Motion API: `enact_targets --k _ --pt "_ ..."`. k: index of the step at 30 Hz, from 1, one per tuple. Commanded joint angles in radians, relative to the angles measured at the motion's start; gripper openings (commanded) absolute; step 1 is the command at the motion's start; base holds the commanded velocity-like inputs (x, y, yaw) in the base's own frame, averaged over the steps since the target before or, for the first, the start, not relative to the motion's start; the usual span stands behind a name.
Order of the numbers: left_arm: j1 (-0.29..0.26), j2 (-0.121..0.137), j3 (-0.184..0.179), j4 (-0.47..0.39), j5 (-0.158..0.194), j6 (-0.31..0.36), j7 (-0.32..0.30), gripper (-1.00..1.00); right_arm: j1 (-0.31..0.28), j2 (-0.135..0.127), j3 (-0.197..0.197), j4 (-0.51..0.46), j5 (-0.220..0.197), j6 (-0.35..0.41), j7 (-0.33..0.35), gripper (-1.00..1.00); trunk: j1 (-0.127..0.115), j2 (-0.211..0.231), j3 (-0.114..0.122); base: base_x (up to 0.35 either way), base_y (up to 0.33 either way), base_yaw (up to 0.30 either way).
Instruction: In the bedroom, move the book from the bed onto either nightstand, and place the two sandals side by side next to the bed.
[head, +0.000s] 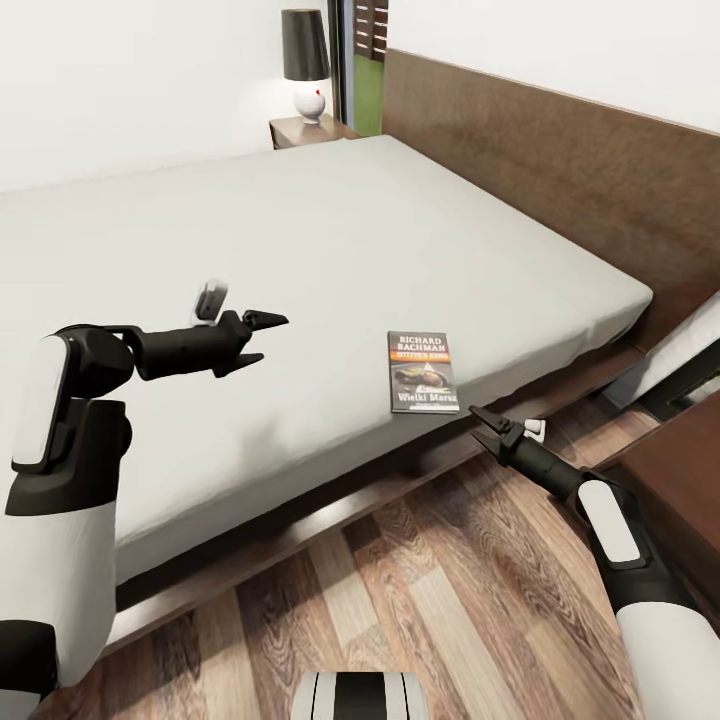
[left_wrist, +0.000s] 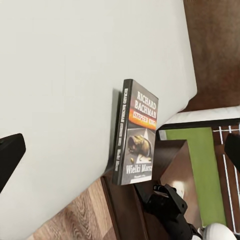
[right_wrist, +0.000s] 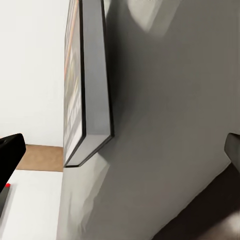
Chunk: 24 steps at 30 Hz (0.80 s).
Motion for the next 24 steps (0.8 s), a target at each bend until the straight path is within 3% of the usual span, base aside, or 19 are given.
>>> enact_targets --k 1,10,24 --pt "-0.001 0.000 0.001 0.000 0.010 0.003 0.010 1.00 -0.001 0.000 -0.001 0.000 -0.002 0.006 0.001 1.00 0.000 0.000 -0.001 0.008 0.000 0.000" --pt "0.000 0.001 0.000 0.000 0.012 0.003 0.010 1.00 -0.001 0.000 -0.001 0.000 -0.003 0.006 0.001 1.00 0.000 0.000 -0.001 0.004 0.000 0.017" --pt "0.000 0.001 0.001 0.004 0.013 0.003 0.010 1.00 -0.001 0.000 -0.001 -0.006 -0.003 0.006 0.004 1.00 0.000 0.000 -0.001 0.001 0.000 0.109"
